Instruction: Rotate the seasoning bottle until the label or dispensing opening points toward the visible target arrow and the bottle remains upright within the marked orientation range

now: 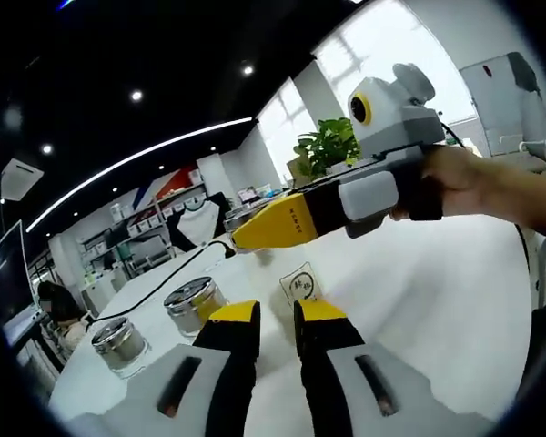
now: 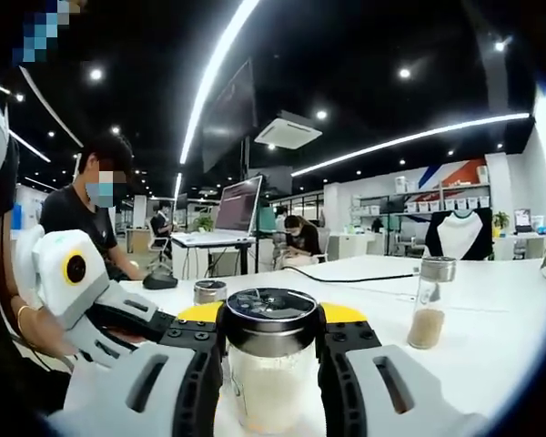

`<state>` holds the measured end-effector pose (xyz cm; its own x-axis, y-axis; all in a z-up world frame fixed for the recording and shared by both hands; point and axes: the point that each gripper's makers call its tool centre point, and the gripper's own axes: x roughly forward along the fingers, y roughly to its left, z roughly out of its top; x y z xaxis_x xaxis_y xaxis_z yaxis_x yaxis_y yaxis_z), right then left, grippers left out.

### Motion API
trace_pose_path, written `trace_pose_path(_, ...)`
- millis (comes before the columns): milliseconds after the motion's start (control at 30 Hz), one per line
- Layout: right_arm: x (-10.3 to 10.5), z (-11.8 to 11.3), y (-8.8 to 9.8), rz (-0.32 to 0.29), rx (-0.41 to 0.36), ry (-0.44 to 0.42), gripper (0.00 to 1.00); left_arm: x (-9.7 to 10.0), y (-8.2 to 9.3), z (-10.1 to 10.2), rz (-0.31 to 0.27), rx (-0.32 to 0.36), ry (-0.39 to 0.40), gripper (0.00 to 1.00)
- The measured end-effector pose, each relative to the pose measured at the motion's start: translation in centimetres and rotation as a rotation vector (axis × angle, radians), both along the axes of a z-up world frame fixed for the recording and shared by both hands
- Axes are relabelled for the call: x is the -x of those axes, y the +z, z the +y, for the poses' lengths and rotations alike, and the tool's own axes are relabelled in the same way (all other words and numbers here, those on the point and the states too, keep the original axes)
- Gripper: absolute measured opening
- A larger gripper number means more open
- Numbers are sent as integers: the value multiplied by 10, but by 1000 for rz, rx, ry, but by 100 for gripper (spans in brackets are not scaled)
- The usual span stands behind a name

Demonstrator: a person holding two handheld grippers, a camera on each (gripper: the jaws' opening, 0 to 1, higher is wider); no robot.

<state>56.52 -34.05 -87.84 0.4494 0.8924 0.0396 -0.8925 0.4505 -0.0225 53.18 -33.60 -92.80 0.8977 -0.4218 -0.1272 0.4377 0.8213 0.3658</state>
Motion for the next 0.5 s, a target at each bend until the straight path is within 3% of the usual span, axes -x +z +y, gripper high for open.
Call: trace_pose_path(500,-6,4,1,0,-9,23,37,2,4,7,-2,21,17,16)
